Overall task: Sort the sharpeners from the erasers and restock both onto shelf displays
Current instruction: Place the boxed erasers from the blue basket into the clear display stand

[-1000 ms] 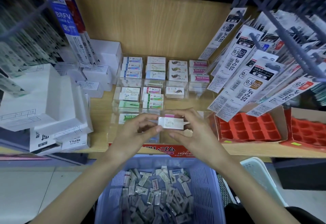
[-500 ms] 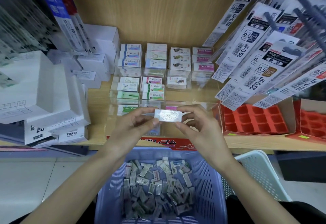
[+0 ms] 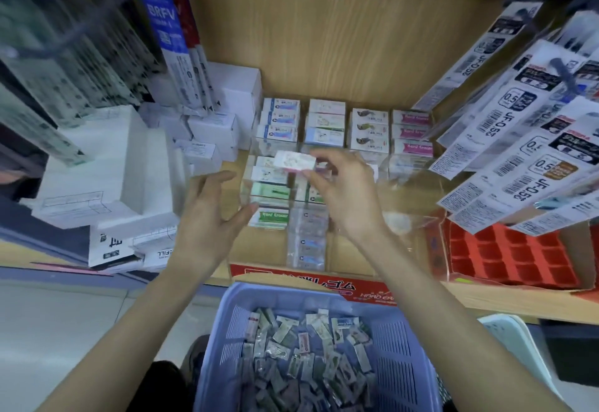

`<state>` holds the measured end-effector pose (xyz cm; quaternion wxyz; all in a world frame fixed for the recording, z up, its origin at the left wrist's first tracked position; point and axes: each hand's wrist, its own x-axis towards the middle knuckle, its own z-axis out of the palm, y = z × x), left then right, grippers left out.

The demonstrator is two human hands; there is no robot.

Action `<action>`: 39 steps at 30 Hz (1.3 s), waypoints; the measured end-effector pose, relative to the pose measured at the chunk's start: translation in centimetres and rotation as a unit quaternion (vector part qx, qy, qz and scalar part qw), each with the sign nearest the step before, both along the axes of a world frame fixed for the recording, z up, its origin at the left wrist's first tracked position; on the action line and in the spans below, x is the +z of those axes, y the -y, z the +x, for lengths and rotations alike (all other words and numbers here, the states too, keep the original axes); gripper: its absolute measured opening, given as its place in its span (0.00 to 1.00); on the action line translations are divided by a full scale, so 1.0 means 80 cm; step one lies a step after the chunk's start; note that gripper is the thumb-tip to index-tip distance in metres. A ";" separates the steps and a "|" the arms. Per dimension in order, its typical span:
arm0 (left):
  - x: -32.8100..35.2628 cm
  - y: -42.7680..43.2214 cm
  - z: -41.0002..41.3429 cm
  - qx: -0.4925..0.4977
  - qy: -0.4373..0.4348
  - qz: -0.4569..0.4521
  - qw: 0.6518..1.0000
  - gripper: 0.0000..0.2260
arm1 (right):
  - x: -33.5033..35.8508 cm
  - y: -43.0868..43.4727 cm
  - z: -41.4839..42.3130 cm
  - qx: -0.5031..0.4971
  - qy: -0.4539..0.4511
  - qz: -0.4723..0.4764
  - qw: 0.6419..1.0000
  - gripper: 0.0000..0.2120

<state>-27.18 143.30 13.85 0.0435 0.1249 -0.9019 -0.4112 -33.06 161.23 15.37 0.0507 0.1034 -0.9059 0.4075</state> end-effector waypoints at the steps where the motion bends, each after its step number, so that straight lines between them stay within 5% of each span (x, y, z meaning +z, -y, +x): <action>1: -0.006 0.003 -0.002 0.001 0.037 0.045 0.998 0.23 | -0.006 0.013 -0.014 0.006 -0.012 0.035 0.999 0.16; 3: -0.015 0.001 -0.005 -0.002 0.078 0.110 0.991 0.22 | -0.016 0.029 -0.034 0.017 -0.041 0.103 0.994 0.13; 8: -0.021 -0.003 -0.008 0.011 0.057 0.112 0.992 0.19 | -0.024 0.047 -0.047 0.035 -0.099 0.188 0.977 0.12; 21: -0.018 0.004 -0.002 -0.041 0.089 0.089 0.991 0.24 | -0.018 0.052 -0.054 0.107 0.071 0.299 0.946 0.18; 27: -0.014 0.001 0.036 -0.013 0.037 0.047 0.998 0.23 | 0.002 0.011 0.029 0.068 0.013 0.094 0.993 0.13; 32: -0.062 -0.011 0.127 -0.038 0.012 0.028 0.999 0.25 | -0.036 -0.038 0.173 0.069 -0.058 -0.020 0.996 0.10; 36: -0.140 -0.004 0.194 -0.032 0.074 -0.046 0.996 0.24 | -0.155 -0.069 0.237 0.122 0.132 0.061 0.982 0.10; 39: -0.193 0.001 0.233 -0.031 0.129 -0.027 0.991 0.27 | -0.245 -0.077 0.252 0.135 0.334 0.093 0.928 0.11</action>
